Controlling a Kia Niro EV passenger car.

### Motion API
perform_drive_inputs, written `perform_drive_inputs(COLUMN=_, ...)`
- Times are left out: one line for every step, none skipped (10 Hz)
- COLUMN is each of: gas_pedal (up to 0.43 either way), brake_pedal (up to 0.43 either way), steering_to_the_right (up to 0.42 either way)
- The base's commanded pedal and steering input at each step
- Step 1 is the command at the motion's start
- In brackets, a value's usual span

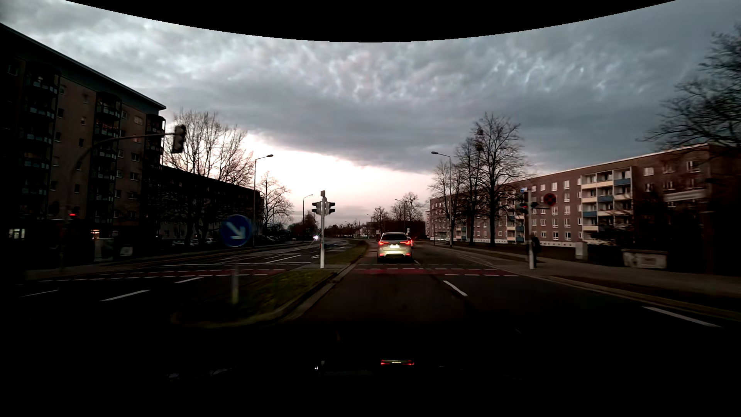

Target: Follow the waypoints while adhering to traffic rules and regulations

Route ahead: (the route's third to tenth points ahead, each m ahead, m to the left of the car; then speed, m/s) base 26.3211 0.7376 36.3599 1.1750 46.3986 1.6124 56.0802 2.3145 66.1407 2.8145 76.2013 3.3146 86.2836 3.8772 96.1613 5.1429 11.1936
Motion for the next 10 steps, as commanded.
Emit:
perform_drive_inputs(gas_pedal=0.197, brake_pedal=0.0, steering_to_the_right=-0.008)
perform_drive_inputs(gas_pedal=0.197, brake_pedal=0.0, steering_to_the_right=-0.006)
perform_drive_inputs(gas_pedal=0.189, brake_pedal=0.0, steering_to_the_right=-0.006)
perform_drive_inputs(gas_pedal=0.177, brake_pedal=0.0, steering_to_the_right=-0.005)
perform_drive_inputs(gas_pedal=0.177, brake_pedal=0.0, steering_to_the_right=-0.004)
perform_drive_inputs(gas_pedal=0.177, brake_pedal=0.0, steering_to_the_right=-0.004)
perform_drive_inputs(gas_pedal=0.177, brake_pedal=0.0, steering_to_the_right=-0.003)
perform_drive_inputs(gas_pedal=0.177, brake_pedal=0.0, steering_to_the_right=-0.002)
perform_drive_inputs(gas_pedal=0.177, brake_pedal=0.0, steering_to_the_right=-0.002)
perform_drive_inputs(gas_pedal=0.177, brake_pedal=0.0, steering_to_the_right=-0.001)
